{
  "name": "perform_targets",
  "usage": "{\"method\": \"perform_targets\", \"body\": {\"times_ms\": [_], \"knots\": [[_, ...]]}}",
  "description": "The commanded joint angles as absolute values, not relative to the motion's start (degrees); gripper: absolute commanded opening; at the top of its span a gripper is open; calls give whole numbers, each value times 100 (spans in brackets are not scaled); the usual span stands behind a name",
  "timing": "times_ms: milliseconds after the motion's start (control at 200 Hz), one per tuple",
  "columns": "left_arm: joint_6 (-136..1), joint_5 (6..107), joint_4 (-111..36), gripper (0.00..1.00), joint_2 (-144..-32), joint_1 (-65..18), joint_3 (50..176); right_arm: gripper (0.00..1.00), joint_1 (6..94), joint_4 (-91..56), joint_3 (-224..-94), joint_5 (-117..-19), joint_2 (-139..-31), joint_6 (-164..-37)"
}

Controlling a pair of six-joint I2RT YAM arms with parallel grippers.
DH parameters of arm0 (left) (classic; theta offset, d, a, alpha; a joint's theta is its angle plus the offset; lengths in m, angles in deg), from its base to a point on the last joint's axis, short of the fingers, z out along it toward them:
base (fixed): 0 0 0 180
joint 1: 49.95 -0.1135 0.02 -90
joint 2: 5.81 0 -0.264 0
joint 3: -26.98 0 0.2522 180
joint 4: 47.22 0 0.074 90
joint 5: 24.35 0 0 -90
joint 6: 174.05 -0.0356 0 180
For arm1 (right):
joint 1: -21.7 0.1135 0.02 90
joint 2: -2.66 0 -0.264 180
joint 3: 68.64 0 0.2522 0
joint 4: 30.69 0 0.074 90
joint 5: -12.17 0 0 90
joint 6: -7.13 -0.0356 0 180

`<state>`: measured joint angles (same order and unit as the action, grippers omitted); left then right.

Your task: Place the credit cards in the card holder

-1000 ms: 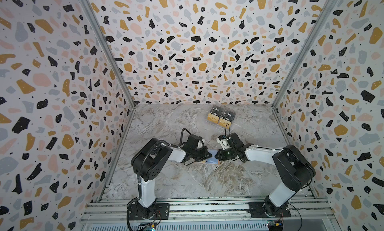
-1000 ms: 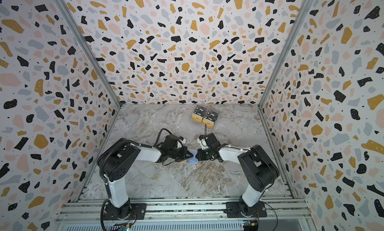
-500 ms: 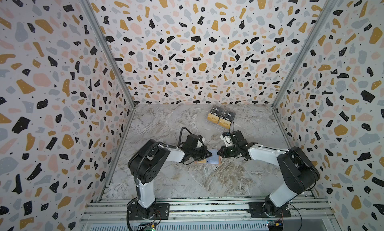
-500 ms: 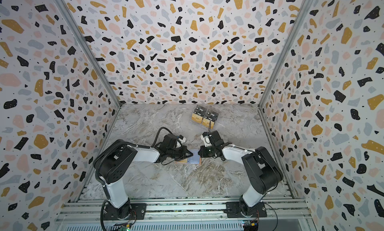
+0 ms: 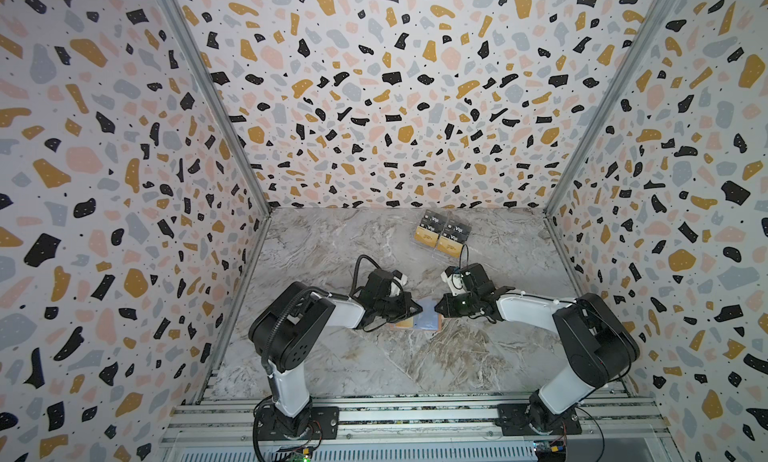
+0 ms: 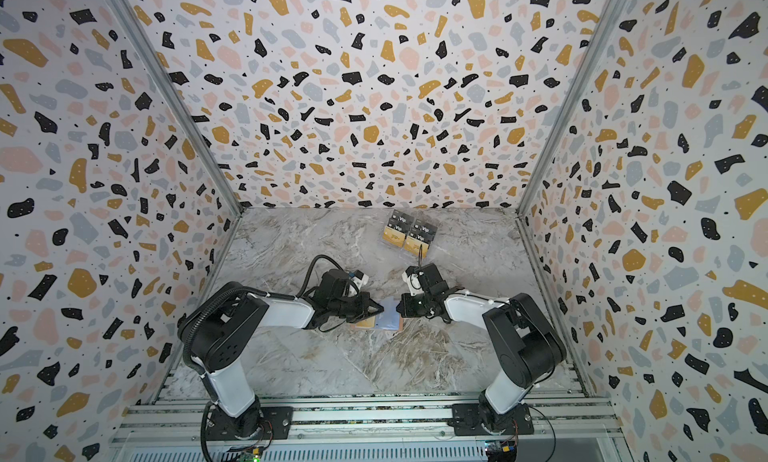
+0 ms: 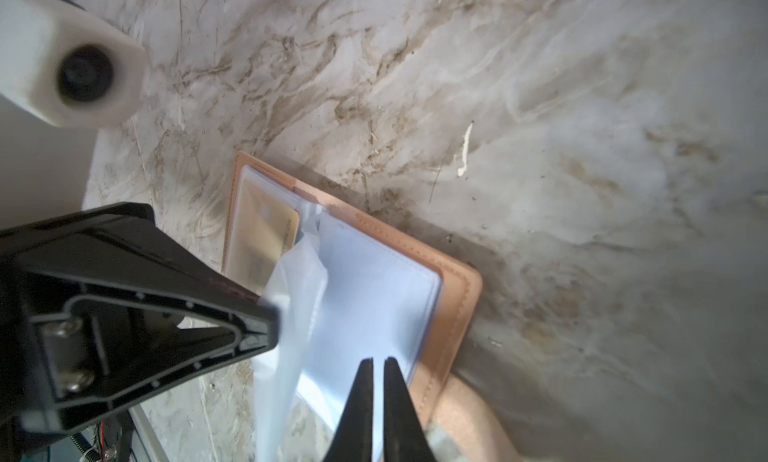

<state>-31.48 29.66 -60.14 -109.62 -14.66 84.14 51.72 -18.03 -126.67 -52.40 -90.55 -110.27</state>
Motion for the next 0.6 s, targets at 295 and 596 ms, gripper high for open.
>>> {"method": "perform_targets", "body": {"times_ms": [295, 596], "knots": [[-3220, 2724, -6328, 6, -10890, -1506, 8315, 10, 5543, -1848, -12998, -5052, -9235, -11091], [-3752, 3261, -5346, 30, -10336, -1559, 8395, 10, 5598, -1980, -12999, -4891, -9252, -11144]]}}
